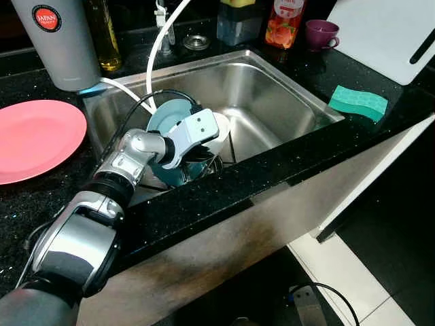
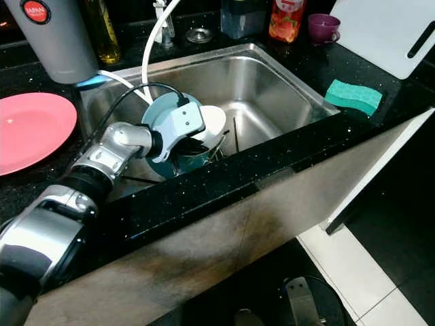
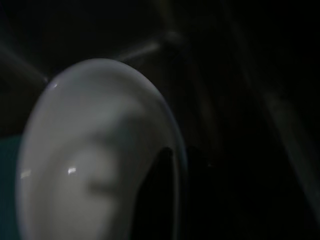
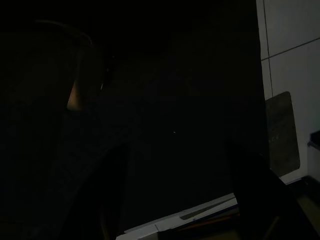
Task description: Kitchen organization
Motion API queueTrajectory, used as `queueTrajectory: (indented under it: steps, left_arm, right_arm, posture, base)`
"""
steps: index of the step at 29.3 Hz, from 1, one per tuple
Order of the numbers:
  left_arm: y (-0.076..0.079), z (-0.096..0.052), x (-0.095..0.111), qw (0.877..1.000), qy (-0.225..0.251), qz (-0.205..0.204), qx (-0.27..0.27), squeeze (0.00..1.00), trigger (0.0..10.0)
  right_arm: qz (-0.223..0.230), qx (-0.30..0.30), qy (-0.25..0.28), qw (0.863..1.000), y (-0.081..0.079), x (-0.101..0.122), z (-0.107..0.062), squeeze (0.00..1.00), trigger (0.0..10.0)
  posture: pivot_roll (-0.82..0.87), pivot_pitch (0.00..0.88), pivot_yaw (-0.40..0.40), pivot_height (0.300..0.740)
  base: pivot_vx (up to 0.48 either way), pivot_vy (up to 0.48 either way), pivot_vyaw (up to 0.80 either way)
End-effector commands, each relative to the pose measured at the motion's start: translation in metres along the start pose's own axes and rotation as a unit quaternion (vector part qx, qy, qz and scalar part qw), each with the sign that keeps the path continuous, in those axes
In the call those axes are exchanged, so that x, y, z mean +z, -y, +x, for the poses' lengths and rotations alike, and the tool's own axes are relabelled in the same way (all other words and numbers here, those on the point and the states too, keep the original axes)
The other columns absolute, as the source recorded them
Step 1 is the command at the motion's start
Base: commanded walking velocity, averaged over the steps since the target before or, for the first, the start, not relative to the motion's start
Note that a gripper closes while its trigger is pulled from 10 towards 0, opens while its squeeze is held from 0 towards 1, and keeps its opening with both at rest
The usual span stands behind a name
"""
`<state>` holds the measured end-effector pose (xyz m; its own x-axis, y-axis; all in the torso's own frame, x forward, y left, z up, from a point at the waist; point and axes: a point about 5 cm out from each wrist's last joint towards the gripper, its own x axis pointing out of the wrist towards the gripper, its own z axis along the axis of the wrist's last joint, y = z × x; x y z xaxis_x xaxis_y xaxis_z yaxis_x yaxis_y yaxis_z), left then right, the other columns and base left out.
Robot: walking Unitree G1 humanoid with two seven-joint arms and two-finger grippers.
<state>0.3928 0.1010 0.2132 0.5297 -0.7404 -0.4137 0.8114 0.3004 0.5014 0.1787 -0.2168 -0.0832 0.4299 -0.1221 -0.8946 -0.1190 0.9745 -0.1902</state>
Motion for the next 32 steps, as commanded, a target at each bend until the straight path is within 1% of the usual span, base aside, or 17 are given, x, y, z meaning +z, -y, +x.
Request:
queueTrajectory:
  steps: [1, 5, 9, 13, 14, 15, 17, 19, 21, 23, 24, 26, 27, 28, 29, 31, 32]
  left_arm:
    - [0.003, 0.0, -0.007, 1.0, -0.017, 0.005, -0.009, 1.0, 10.0]
    - [0.005, 0.0, -0.011, 1.0, -0.021, 0.001, -0.011, 1.0, 10.0]
    - [0.002, -0.003, -0.012, 1.0, -0.023, 0.005, -0.005, 1.0, 10.0]
    - [-0.011, -0.014, 0.0, 1.0, 0.014, 0.007, 0.022, 1.0, 10.0]
    - [-0.016, -0.018, 0.005, 0.999, 0.031, 0.005, 0.034, 0.83, 10.0]
    - [-0.022, -0.023, 0.013, 0.997, 0.055, 0.0, 0.049, 0.0, 10.0]
    - [-0.031, -0.033, 0.024, 0.993, 0.093, -0.006, 0.074, 0.0, 10.0]
    - [-0.043, -0.046, 0.04, 0.983, 0.14, -0.005, 0.119, 0.0, 10.0]
    - [-0.054, -0.064, 0.057, 0.967, 0.184, 0.015, 0.177, 0.0, 10.0]
    - [-0.06, -0.078, 0.067, 0.952, 0.205, 0.038, 0.225, 0.0, 10.0]
    - [-0.061, -0.083, 0.071, 0.946, 0.211, 0.046, 0.241, 0.0, 10.0]
    - [-0.063, -0.096, 0.079, 0.929, 0.226, 0.067, 0.286, 0.0, 10.0]
    - [-0.063, -0.096, 0.079, 0.929, 0.226, 0.067, 0.286, 0.0, 10.0]
    - [-0.062, -0.102, 0.083, 0.919, 0.229, 0.08, 0.312, 0.0, 10.0]
    - [-0.061, -0.108, 0.083, 0.907, 0.223, 0.091, 0.346, 0.0, 10.0]
    - [-0.057, -0.115, 0.081, 0.892, 0.217, 0.095, 0.384, 0.0, 10.0]
    - [-0.055, -0.116, 0.079, 0.888, 0.217, 0.092, 0.396, 0.0, 10.0]
  right_arm:
    - [0.011, 0.001, -0.009, 1.0, -0.001, -0.007, 0.0, 0.0, 10.0]
    - [0.012, 0.0, -0.008, 1.0, -0.001, -0.006, 0.0, 0.0, 10.0]
    - [0.013, 0.0, -0.006, 1.0, -0.002, -0.005, 0.0, 0.0, 10.0]
    - [0.013, 0.001, -0.003, 1.0, -0.002, -0.004, 0.0, 0.0, 10.0]
    - [0.014, 0.002, 0.0, 1.0, -0.002, -0.003, 0.0, 0.0, 10.0]
    - [0.018, 0.004, 0.003, 1.0, -0.003, -0.003, 0.0, 0.0, 10.0]
    - [0.023, 0.007, 0.008, 1.0, -0.003, -0.002, 0.0, 0.0, 10.0]
    - [0.025, 0.012, 0.023, 0.999, -0.004, 0.001, 0.0, 0.0, 10.0]
    - [0.022, 0.02, 0.026, 0.999, -0.006, 0.002, 0.0, 0.0, 10.0]
    - [0.018, 0.023, 0.025, 0.999, -0.006, 0.002, 0.0, 0.0, 10.0]
    - [0.018, 0.024, 0.025, 0.999, -0.006, 0.002, 0.0, 0.0, 10.0]
    - [0.014, 0.026, 0.026, 0.999, -0.007, 0.002, 0.0, 0.0, 10.0]
    - [0.014, 0.026, 0.026, 0.999, -0.007, 0.002, 0.0, 0.0, 10.0]
    - [0.013, 0.028, 0.026, 0.999, -0.007, 0.002, 0.0, 0.0, 10.0]
    - [0.011, 0.03, 0.026, 0.999, -0.007, 0.003, 0.0, 0.0, 10.0]
    - [0.009, 0.033, 0.027, 0.999, -0.008, 0.003, 0.0, 0.0, 10.0]
    - [0.008, 0.034, 0.027, 0.999, -0.008, 0.003, 0.0, 0.0, 10.0]
  posture:
    - [-0.03, 0.161, 0.017, 0.74]
    - [-0.03, 0.157, 0.014, 0.74]
    - [-0.03, 0.153, 0.016, 0.74]
    - [-0.02, 0.151, 0.012, 0.74]
    - [-0.02, 0.151, 0.012, 0.74]
    - [-0.02, 0.148, 0.012, 0.74]
    - [-0.02, 0.148, 0.013, 0.74]
    - [-0.01, 0.148, 0.014, 0.74]
    - [-0.01, 0.146, 0.014, 0.74]
    - [-0.01, 0.14, 0.012, 0.74]
    - [-0.01, 0.138, 0.012, 0.74]
    - [-0.01, 0.138, 0.012, 0.74]
    - [-0.01, 0.138, 0.012, 0.74]
    - [0.0, 0.135, 0.011, 0.74]
    - [0.01, 0.134, 0.01, 0.74]
    - [0.01, 0.13, 0.01, 0.74]
    - [0.01, 0.13, 0.01, 0.74]
  base:
    - [0.0, 0.0, 0.0]
    - [0.0, 0.0, 0.0]
    - [0.0, 0.0, 0.0]
    - [0.0, 0.0, 0.0]
    - [0.0, 0.0, 0.0]
    - [0.0, 0.0, 0.0]
    - [0.0, 0.0, 0.0]
    - [0.0, 0.0, 0.0]
    - [0.0, 0.0, 0.0]
    - [0.0, 0.0, 0.64]
    - [0.0, 0.0, 0.8]
    - [0.0, 0.0, 0.8]
    - [0.0, 0.0, 0.8]
    - [0.0, 0.0, 0.8]
    - [0.0, 0.0, 0.8]
    - [0.0, 0.0, 0.8]
    - [0.0, 0.0, 0.8]
